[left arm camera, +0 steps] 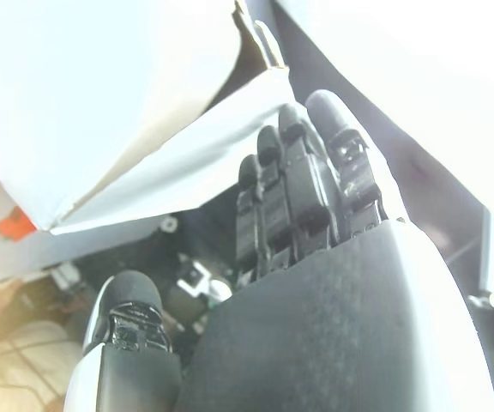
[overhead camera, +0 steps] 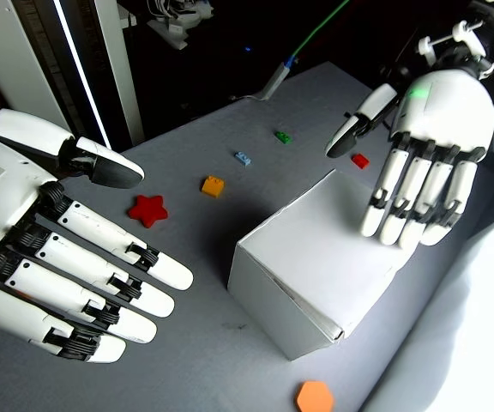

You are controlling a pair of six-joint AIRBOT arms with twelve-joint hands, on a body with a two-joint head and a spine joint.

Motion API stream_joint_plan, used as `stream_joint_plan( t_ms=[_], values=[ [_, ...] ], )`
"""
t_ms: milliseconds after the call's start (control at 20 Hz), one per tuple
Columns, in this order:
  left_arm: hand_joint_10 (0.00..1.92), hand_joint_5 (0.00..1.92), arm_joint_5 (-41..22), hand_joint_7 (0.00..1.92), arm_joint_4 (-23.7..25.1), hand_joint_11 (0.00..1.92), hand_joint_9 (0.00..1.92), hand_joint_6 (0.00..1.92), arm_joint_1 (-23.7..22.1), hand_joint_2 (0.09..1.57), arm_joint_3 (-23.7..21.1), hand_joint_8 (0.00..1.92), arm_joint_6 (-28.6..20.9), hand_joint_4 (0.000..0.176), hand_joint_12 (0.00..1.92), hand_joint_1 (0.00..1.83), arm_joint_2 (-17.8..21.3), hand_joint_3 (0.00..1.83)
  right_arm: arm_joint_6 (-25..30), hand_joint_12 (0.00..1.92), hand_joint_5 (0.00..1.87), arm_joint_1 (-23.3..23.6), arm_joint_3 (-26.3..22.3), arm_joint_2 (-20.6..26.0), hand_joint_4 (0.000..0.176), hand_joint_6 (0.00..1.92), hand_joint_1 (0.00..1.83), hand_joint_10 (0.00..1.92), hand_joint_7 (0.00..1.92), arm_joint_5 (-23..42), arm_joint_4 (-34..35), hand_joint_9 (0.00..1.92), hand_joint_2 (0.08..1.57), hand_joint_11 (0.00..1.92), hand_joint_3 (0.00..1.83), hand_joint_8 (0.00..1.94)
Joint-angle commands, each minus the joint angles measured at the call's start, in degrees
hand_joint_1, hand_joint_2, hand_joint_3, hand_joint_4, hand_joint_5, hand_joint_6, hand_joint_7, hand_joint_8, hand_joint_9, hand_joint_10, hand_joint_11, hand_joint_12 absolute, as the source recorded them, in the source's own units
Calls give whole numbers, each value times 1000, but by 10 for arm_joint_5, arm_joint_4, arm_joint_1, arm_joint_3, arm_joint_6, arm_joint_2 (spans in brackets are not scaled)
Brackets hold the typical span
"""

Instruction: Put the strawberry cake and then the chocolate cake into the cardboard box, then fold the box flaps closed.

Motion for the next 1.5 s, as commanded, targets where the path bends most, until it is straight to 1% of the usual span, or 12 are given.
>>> stream_joint_plan(
  t_ms=[0,200,450,850,1050,1150,1200,1250,1300,1350,1400,1450],
  values=[
    [3,290,-11,353,-31,0,357,5,1,1184,-2,2,-3,0,1034,0,8,1,3,956,203,9,1,7,0,0,0,0,295,62,-9,292,1247,0,2,0],
    [0,284,-10,347,-31,0,348,2,7,1180,-11,0,-3,0,1025,0,16,0,3,997,226,9,1,7,0,6,0,10,316,62,-10,319,1238,0,0,5],
    [0,255,-12,314,-27,0,321,0,-27,1174,-25,0,-6,0,996,0,39,0,3,1038,231,9,1,7,0,5,0,8,322,62,-10,322,1240,0,0,3],
    [9,277,-13,335,20,0,345,8,-40,1181,-148,5,-16,0,1016,0,159,1,3,972,227,7,1,7,0,4,0,5,309,61,-11,305,1227,0,0,4],
    [15,292,-15,369,24,0,370,10,-8,1173,-199,12,-23,0,1046,0,220,0,3,997,239,7,1,7,0,8,0,9,318,60,-11,317,1219,0,0,6],
    [24,308,-15,405,21,0,409,12,15,1177,-233,17,-23,0,1093,0,254,0,3,1044,291,7,0,7,0,22,13,21,359,55,-11,352,1201,0,0,14],
    [31,341,-14,480,21,56,497,8,27,1168,-251,11,-23,0,1209,0,271,0,3,1123,408,7,0,7,0,33,41,30,458,55,-11,410,1177,0,0,14],
    [31,341,-13,480,22,56,497,8,35,1168,-264,11,-23,0,1209,0,280,0,3,1123,408,7,0,7,0,33,41,30,458,55,-12,410,1177,0,0,14],
    [56,356,-11,530,24,132,586,7,46,1172,-284,14,-23,0,1295,0,296,0,3,1144,505,7,-1,7,0,52,52,44,556,54,-13,460,1167,0,0,27],
    [108,426,-10,664,24,188,714,17,50,1200,-300,37,-22,0,1366,0,309,5,3,1256,600,7,-1,7,0,83,70,91,668,54,-14,566,1165,0,0,58],
    [254,590,-7,852,24,290,846,17,54,1233,-317,31,-22,0,1413,13,323,2,3,1534,808,7,-1,7,0,96,175,502,878,54,-15,624,1160,69,1,78],
    [254,590,-5,852,24,290,846,17,57,1233,-331,31,-22,0,1413,13,332,2,3,1534,808,7,-2,7,0,96,175,502,878,54,-16,624,1160,69,1,78]
  ],
)
